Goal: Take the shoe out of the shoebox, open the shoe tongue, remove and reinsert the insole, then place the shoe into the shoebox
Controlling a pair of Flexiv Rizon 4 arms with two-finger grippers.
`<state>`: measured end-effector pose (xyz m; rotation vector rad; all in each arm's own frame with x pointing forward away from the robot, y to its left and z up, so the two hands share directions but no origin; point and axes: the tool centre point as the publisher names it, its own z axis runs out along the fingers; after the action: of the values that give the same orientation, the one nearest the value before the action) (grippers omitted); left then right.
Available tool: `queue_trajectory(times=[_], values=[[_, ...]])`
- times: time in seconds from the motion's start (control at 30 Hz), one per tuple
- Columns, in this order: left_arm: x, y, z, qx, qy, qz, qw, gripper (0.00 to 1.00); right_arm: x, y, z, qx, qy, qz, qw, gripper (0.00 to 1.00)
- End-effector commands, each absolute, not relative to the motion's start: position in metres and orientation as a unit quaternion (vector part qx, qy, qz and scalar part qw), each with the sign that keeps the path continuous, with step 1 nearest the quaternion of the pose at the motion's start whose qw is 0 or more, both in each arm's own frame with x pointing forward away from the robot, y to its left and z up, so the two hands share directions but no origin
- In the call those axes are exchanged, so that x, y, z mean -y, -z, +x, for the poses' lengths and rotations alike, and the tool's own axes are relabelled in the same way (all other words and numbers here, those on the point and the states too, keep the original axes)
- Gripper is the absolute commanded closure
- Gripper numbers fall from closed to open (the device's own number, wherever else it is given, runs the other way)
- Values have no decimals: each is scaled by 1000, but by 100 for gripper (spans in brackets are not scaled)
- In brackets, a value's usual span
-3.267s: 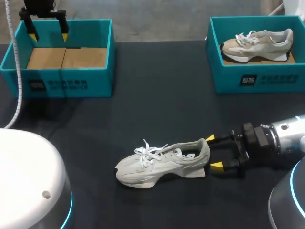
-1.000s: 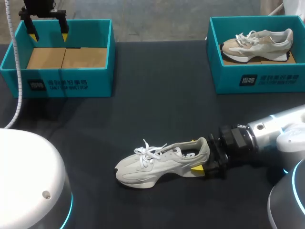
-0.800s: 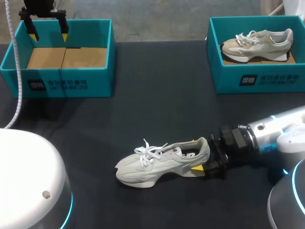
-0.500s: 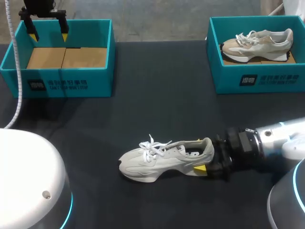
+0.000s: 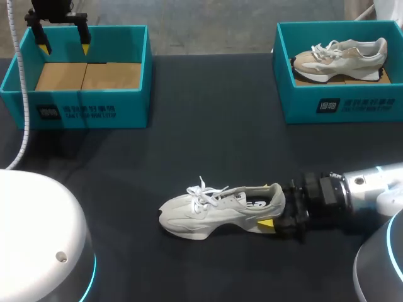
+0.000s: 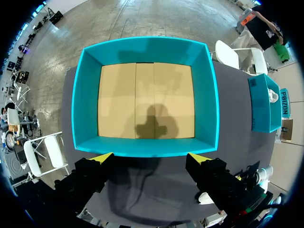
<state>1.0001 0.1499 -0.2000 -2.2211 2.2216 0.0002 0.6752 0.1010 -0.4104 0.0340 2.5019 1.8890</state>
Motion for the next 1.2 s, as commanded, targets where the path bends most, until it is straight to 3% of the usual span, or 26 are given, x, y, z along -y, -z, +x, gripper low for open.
queue_trajectory(times=[0.03, 0.97, 1.2], values=[[-150, 200, 1000, -707, 0, -707, 0, 0, -105, 412, 680, -799, -601, 9, -3, 100], [-150, 200, 1000, -707, 0, -707, 0, 0, -105, 414, 681, -797, -604, 13, -6, 100], [-97, 214, 954, -711, -14, -703, -1, 0, -105, 414, 681, -797, -604, 13, -6, 100]])
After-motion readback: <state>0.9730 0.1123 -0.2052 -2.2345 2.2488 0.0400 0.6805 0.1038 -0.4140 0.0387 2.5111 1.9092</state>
